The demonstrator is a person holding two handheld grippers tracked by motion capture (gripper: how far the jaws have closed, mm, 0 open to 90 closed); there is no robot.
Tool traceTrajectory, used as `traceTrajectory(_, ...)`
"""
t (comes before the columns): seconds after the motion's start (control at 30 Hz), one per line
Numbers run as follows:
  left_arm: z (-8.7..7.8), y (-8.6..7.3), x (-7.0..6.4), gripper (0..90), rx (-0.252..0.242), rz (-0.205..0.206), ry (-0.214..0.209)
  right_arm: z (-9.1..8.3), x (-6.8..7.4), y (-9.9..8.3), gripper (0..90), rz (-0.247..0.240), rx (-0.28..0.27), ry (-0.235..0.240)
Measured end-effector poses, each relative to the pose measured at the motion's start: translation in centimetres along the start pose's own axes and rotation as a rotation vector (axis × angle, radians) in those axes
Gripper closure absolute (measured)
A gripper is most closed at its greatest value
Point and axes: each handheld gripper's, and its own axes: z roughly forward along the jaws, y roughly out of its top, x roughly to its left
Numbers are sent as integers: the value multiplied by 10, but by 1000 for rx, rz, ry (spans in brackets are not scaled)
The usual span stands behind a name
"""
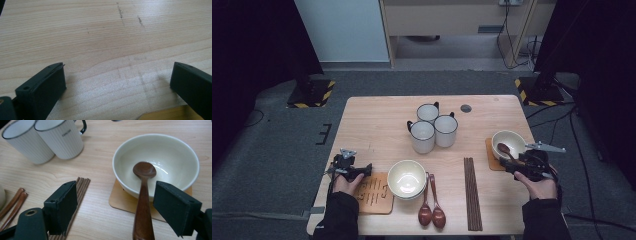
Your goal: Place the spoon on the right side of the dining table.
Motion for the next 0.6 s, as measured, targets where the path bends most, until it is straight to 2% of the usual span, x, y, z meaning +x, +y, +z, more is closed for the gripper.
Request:
traceTrajectory(0.23,0,0,0,0,0,0,0,2,16,2,225,-35,-24,41)
traceTrajectory(0.6,0,0,0,0,0,0,0,13,42,-3,260,-93,-44,59)
